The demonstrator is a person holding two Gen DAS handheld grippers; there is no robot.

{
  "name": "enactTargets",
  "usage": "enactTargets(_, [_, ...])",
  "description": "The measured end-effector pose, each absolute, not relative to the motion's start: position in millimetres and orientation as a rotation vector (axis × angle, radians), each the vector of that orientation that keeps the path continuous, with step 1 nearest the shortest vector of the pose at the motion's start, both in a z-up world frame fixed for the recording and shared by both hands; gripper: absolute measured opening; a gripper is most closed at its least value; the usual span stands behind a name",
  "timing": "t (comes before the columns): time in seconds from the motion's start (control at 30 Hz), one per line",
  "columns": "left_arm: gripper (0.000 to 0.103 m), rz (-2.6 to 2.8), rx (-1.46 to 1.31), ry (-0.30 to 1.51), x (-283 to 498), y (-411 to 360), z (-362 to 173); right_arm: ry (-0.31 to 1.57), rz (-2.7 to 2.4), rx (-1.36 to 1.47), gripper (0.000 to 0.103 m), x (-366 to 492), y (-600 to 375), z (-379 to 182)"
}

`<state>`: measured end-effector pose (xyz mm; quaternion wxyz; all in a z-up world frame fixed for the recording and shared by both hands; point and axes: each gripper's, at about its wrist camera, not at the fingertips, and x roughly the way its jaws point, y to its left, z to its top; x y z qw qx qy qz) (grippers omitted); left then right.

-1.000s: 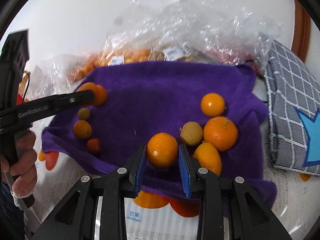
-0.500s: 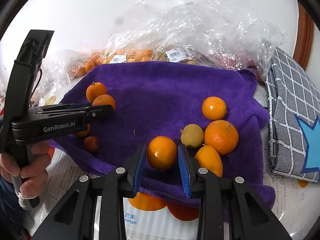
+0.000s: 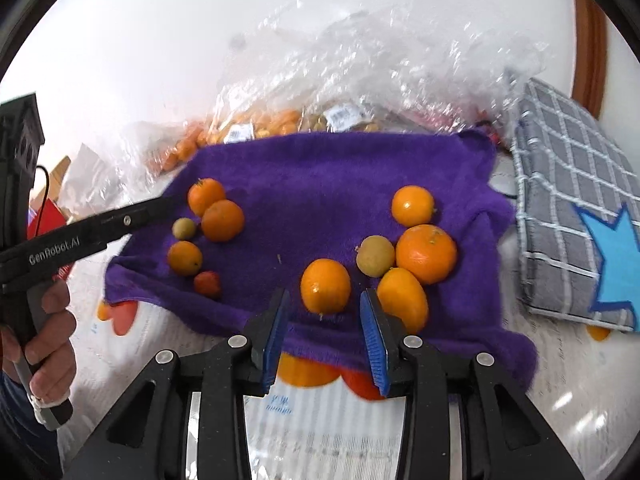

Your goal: Organize fruits

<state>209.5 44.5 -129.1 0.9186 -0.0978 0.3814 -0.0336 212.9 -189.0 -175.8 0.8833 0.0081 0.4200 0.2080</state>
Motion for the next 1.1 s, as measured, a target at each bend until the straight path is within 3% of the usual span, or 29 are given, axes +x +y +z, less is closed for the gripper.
enactTargets(0.17, [0.059,-0.05,-0.166,0.736,173,33,-105,0.806,0.372,0.011,0.048,177,-199,-140])
enactTargets(0.5, [0.076,-0.043,-0.129,0.687,111,4,-71,0.783,0.246,0.028,0.051,122,-237,-93])
enactTargets(0.57, [0.08,-0.037,-0.117,0.676,100,-1,-65,0.754,0.227,0.015,0.071,109,-241,-84])
enactTargets(0.63, [0.082,-0.025,-0.104,0.661,90,-5,-59,0.719,0.226,0.003,0.083,96,-243,-75])
enactTargets(0.73, [0.082,-0.009,-0.092,0.647,76,-8,-50,0.674,0.21,-0.008,0.09,77,-247,-63])
enactTargets(1.1, [0.083,0.016,-0.088,0.609,46,-5,-32,0.655,0.187,0.022,0.091,45,-255,-46])
